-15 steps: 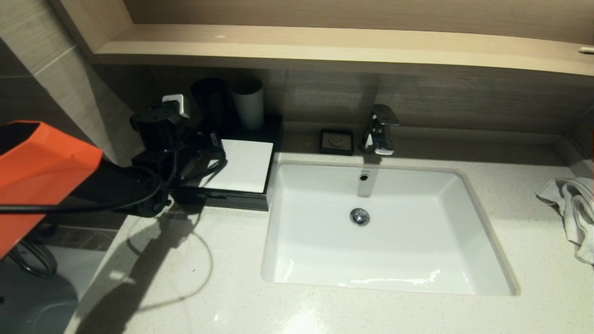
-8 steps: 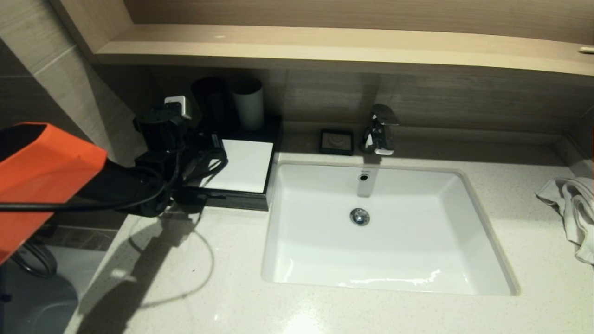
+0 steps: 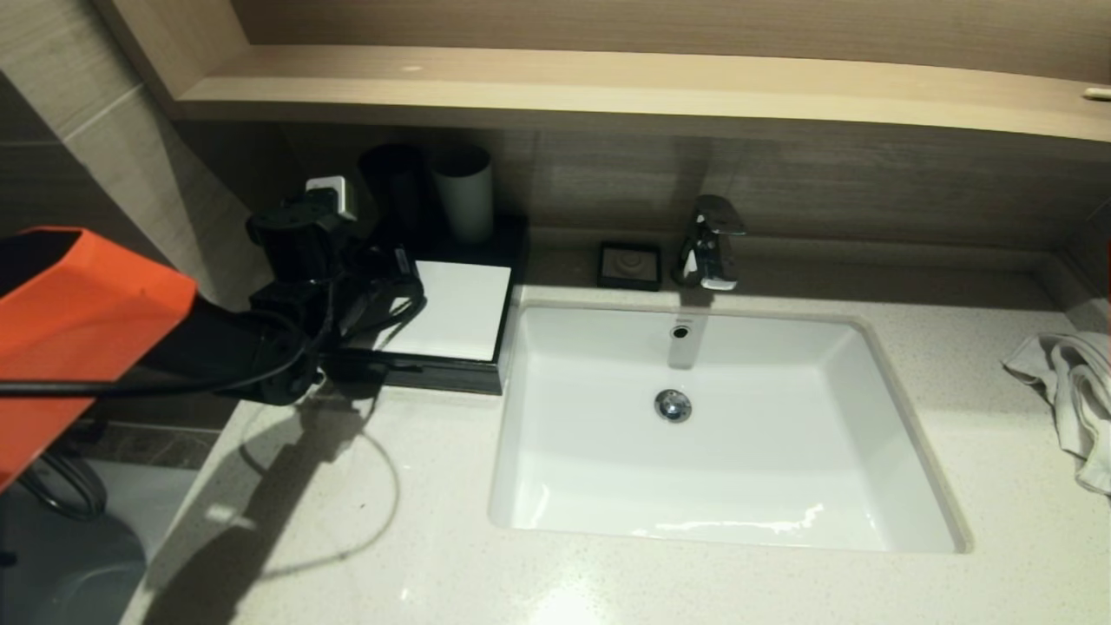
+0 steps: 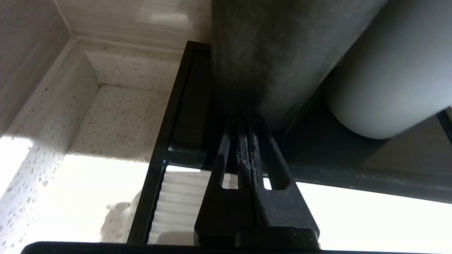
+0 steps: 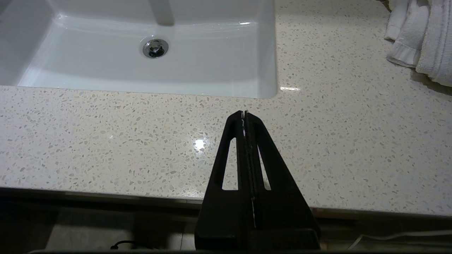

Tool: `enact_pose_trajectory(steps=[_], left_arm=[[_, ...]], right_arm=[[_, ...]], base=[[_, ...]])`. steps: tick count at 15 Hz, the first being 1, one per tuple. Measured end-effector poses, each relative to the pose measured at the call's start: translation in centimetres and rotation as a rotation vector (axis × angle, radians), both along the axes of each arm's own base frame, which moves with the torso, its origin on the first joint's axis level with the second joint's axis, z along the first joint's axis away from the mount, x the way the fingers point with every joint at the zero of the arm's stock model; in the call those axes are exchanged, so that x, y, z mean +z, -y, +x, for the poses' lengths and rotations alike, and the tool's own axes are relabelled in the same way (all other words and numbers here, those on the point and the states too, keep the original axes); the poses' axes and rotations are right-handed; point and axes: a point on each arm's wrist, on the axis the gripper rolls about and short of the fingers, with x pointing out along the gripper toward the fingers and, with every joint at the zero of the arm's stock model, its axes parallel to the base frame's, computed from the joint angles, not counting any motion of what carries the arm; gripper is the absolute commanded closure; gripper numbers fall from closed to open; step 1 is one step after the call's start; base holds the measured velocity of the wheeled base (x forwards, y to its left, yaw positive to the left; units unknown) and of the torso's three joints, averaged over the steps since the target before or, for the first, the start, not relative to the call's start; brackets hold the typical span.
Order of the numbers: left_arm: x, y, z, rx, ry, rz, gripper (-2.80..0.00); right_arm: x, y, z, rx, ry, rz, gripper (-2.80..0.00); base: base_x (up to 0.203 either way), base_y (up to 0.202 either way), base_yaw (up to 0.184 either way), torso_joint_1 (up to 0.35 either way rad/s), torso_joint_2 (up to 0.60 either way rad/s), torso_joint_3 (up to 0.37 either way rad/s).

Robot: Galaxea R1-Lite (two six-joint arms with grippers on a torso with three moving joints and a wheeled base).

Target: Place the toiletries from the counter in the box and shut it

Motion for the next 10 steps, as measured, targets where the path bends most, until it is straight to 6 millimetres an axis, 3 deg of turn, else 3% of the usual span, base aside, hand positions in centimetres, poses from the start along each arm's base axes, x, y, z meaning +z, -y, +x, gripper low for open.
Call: enact_pose_trajectory(steps=[4,10], left_arm=[[-0.1,-0.3,-1.7,-0.002,-0.027,0.005,0.00],[0.8,-0.8,-6.5,-0.017,-0.039,0.008,0.00]], right_arm=[[0.0,0.0,0.0,0.000,0.000,0.000,0.00],[0.0,0.0,0.0,0.000,0.000,0.000,0.00]], base=[[0.000,0.000,0.000,0.000,0.00,0.000],[0.000,0.000,0.000,0.000,0.00,0.000]])
